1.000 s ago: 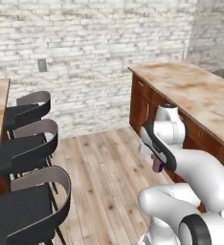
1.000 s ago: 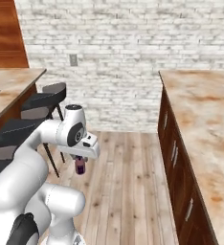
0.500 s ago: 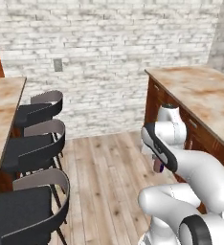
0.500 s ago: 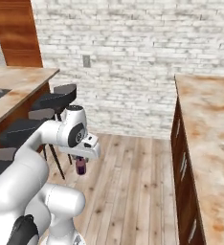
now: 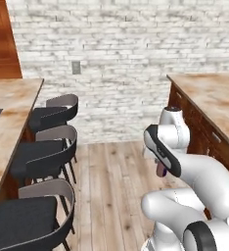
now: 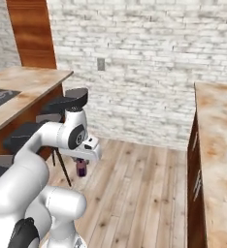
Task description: There is a wine glass and glass cup on the dining counter. Place the wine bottle next to the wine glass and the juice bottle next to the glass cup.
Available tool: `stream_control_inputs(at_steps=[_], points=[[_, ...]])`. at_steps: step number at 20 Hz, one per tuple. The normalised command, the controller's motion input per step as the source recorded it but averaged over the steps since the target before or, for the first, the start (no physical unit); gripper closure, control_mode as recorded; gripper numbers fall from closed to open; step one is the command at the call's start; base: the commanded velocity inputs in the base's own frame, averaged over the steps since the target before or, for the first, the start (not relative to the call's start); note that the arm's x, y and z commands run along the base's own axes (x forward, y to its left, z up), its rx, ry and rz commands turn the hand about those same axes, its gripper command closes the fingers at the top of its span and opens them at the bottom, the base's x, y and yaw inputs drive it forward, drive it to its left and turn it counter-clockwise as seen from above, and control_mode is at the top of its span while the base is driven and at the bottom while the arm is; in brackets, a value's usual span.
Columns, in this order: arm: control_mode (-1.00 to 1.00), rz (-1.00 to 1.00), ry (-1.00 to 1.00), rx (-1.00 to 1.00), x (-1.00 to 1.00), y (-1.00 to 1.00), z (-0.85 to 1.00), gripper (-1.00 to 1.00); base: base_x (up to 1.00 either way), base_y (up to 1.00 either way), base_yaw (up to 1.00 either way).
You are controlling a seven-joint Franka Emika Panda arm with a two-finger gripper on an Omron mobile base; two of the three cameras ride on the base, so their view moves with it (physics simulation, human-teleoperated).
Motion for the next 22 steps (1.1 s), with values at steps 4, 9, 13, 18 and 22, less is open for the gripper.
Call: stream_control_inputs(at_steps=[4, 9, 13, 18, 22], points=[[1.0, 0.0, 0.0, 0.0, 0.0, 0.0, 0.0, 1.0, 0.56, -0.34, 0.16], [1.0, 0.0, 0.0, 0.0, 0.0, 0.0, 0.0, 1.0, 0.6, -0.26, 0.25], [1.0, 0.0, 0.0, 0.0, 0.0, 0.0, 0.0, 1.0, 0.58, -0.17, 0.37], [1.0, 0.0, 0.0, 0.0, 0.0, 0.0, 0.0, 1.0, 0.51, -0.08, 0.54], [1.0, 0.0, 0.0, 0.0, 0.0, 0.0, 0.0, 1.0, 0.42, -0.02, 0.66]])
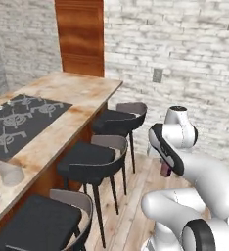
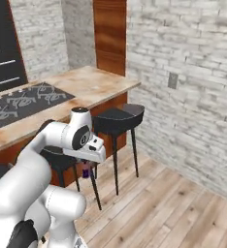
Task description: There is a wine glass and glass cup on the dining counter. Place the wine bottle next to the wine glass and the juice bottle next to the glass cup.
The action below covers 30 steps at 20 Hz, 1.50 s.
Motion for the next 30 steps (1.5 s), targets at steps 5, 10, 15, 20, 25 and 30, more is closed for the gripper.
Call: stream_control_inputs(at_steps=[5, 10, 15, 20, 25, 30], points=[[1.0, 0.0, 0.0, 0.0, 0.0, 0.0, 0.0, 1.0, 0.4, -0.02, 0.68], [1.0, 0.0, 0.0, 0.0, 0.0, 0.0, 0.0, 1.0, 0.43, -0.09, 0.55], [1.0, 0.0, 0.0, 0.0, 0.0, 0.0, 0.0, 1.0, 0.46, -0.14, 0.47], [1.0, 0.0, 0.0, 0.0, 0.0, 0.0, 0.0, 1.0, 0.51, -0.11, 0.47], [1.0, 0.0, 0.0, 0.0, 0.0, 0.0, 0.0, 1.0, 0.45, -0.28, 0.29], [1.0, 0.0, 0.0, 0.0, 0.0, 0.0, 0.0, 1.0, 0.39, -0.39, 0.2]])
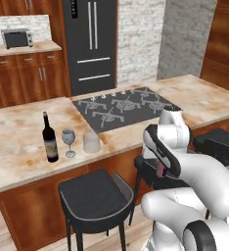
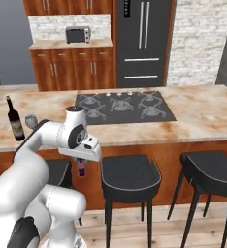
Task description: There is a wine glass and glass cup on the dining counter. Place the wine bottle next to the wine glass and the juice bottle next to the glass cup.
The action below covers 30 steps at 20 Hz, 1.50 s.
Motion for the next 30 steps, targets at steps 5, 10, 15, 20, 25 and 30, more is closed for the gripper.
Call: stream_control_inputs(at_steps=[5, 10, 15, 20, 25, 30], points=[[1.0, 0.0, 0.0, 0.0, 0.0, 0.0, 0.0, 1.0, 0.33, -0.44, 0.17], [1.0, 0.0, 0.0, 0.0, 0.0, 0.0, 0.0, 1.0, 0.46, -0.3, 0.29], [1.0, 0.0, 0.0, 0.0, 0.0, 0.0, 0.0, 1.0, 0.55, -0.25, 0.3], [1.0, 0.0, 0.0, 0.0, 0.0, 0.0, 0.0, 1.0, 0.54, -0.3, 0.25], [1.0, 0.0, 0.0, 0.0, 0.0, 0.0, 0.0, 1.0, 0.21, -0.14, 0.09], [1.0, 0.0, 0.0, 0.0, 0.0, 0.0, 0.0, 1.0, 0.0, 0.0, 0.0]])
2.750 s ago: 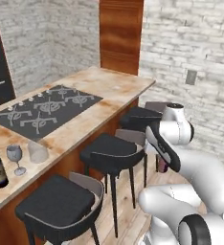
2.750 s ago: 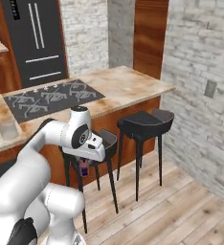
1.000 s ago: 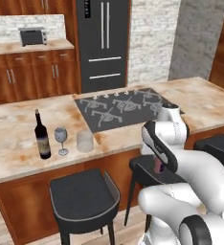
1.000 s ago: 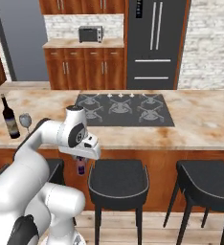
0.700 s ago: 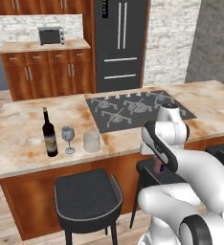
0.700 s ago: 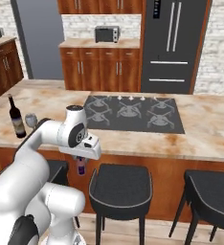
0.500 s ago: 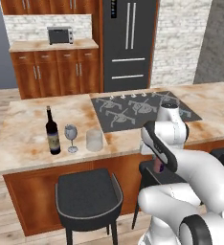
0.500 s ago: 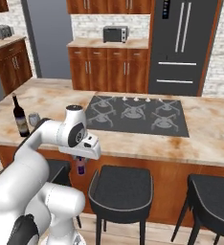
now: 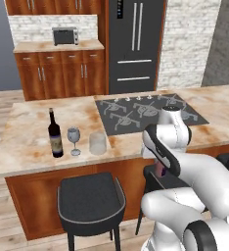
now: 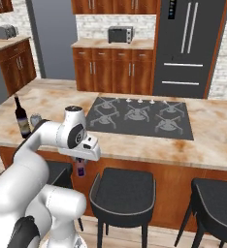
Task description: There is a wine glass and glass cup on the dining counter. Place the wine bottle next to the wine glass and the juice bottle next to the glass cup.
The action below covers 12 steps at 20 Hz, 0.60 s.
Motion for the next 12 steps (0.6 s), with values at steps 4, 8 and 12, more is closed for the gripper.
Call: stream_control_inputs(at_steps=[4, 8, 12], points=[[1.0, 0.0, 0.0, 0.0, 0.0, 0.0, 0.0, 1.0, 0.0, 0.0, 0.0], [1.0, 0.0, 0.0, 0.0, 0.0, 0.0, 0.0, 1.0, 0.05, 0.0, 0.05], [-1.0, 0.16, 0.01, 0.12, 0.24, 0.03, 0.25, 1.0, 0.0, 0.0, 0.0]])
